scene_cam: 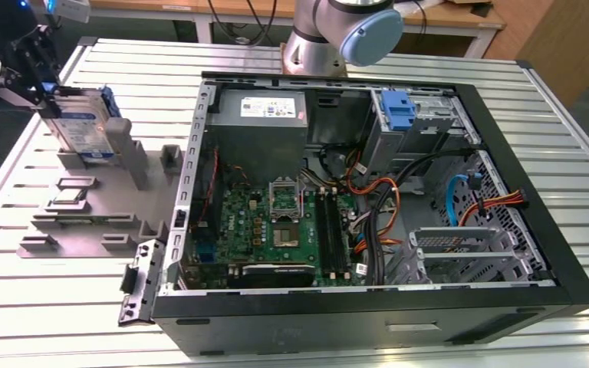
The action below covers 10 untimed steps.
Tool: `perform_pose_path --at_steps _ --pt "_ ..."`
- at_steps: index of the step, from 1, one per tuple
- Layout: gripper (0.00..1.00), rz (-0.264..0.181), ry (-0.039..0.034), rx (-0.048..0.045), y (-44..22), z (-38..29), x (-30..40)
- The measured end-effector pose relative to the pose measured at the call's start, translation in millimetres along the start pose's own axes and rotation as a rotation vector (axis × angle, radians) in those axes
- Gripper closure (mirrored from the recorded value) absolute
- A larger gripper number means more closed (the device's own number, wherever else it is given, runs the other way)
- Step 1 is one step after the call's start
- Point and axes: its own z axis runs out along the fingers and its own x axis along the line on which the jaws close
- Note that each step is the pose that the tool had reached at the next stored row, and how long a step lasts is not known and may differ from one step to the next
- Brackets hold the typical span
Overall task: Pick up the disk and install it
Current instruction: 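Pick up the disk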
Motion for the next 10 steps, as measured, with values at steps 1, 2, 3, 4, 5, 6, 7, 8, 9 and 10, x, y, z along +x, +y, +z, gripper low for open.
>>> perform_pose_path --at_steps 1,2,3,4,5,6,7,8,9,10 --pt "0.64 0.000 0.0000 0.0000 0.0 -0.5 0.0" --pt "0.64 0.000 -0.0001 0.0001 0.0 -0.8 0.0" --pt "0.64 0.000 -0.0001 0.0001 0.0 -1.3 0.0" --pt "0.64 0.000 0.0000 0.0000 0.0 -1.9 0.0" --pt "0.64 0.000 0.0000 0.0000 0.0 -2.3 0.0" --pt "0.64 0.000 0.0000 0.0001 0.0 -2.7 0.0" --pt "0.64 0.000 -0.0001 0.0003 0.0 -3.0 0.0" --pt "0.64 0.000 -0.0001 0.0001 0.0 -3.4 0.0" --pt "0.64 0.000 0.0000 0.0000 0.0 -3.9 0.0" --pt "0.64 0.000 0.0001 -0.0002 0.0 -4.5 0.0"
